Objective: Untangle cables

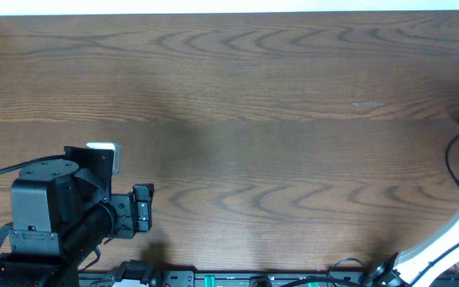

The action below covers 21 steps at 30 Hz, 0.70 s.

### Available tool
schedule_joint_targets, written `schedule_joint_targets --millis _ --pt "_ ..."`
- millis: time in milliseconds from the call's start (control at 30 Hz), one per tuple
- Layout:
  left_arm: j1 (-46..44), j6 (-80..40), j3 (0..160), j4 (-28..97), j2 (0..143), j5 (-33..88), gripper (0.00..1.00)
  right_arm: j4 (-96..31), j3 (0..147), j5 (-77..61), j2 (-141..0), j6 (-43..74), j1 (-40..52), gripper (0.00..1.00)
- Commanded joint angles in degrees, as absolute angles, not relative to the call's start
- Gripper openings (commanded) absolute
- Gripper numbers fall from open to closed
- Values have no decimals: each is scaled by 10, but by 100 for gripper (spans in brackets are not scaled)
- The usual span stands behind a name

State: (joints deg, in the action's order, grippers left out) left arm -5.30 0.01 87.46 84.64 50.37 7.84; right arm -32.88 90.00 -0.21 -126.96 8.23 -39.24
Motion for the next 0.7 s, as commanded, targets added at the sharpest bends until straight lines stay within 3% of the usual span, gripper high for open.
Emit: schedule_joint_targets --millis 0,267,300,367,400,433,667 --pt "-52 -3 875 846 505 86 88 -350 854 -46 -1345 123 -467 1" --pt "-52 -2 875 846 505 86 88 -307 855 -324 -1345 134 -536 1" --pt "-52 -2 875 846 505 86 88 -303 856 -356 -1345 121 -534 11" --pt "-52 -2 875 846 505 86 88 -303 863 -404 -1345 99 -523 50" --pt "-52 -2 875 846 505 86 88 -304 867 -422 -1345 89 -515 79" --pt "-52 -2 875 846 505 86 88 -307 873 -438 -1343 81 -505 99" --pt "-52 -2 875 846 505 85 88 -362 914 -359 -1269 29 -407 99"
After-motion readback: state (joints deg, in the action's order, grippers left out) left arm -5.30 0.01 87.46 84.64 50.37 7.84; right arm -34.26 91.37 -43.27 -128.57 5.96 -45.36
